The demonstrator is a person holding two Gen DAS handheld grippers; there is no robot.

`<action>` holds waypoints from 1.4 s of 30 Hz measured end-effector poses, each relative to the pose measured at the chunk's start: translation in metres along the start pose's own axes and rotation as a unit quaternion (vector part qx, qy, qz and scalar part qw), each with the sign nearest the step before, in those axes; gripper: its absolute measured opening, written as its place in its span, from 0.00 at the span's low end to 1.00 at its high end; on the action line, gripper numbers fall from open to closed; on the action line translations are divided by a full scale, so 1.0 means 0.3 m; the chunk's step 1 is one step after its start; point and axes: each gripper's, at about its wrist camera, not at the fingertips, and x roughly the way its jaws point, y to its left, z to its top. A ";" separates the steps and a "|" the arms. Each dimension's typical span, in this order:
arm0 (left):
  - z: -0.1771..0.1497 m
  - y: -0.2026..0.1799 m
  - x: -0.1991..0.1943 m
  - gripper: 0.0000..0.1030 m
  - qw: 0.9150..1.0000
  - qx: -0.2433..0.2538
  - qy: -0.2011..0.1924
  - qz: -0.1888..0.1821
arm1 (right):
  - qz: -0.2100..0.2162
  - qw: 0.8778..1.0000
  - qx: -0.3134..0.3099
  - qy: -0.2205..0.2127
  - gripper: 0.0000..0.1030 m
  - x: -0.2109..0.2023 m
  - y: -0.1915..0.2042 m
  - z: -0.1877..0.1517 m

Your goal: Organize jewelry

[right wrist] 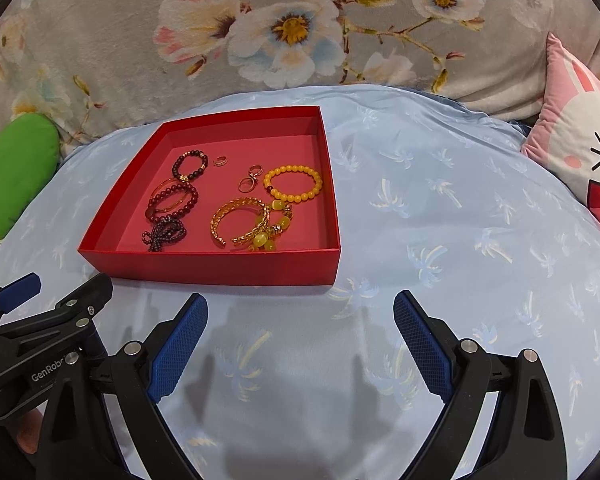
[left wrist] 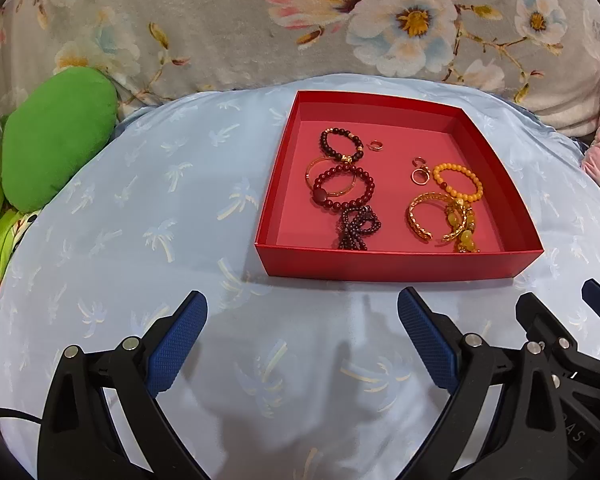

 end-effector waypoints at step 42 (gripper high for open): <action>-0.008 0.014 -0.001 0.87 1.000 0.000 0.005 -0.003 | -0.003 1.000 0.004 0.007 0.88 0.006 -0.006 -0.007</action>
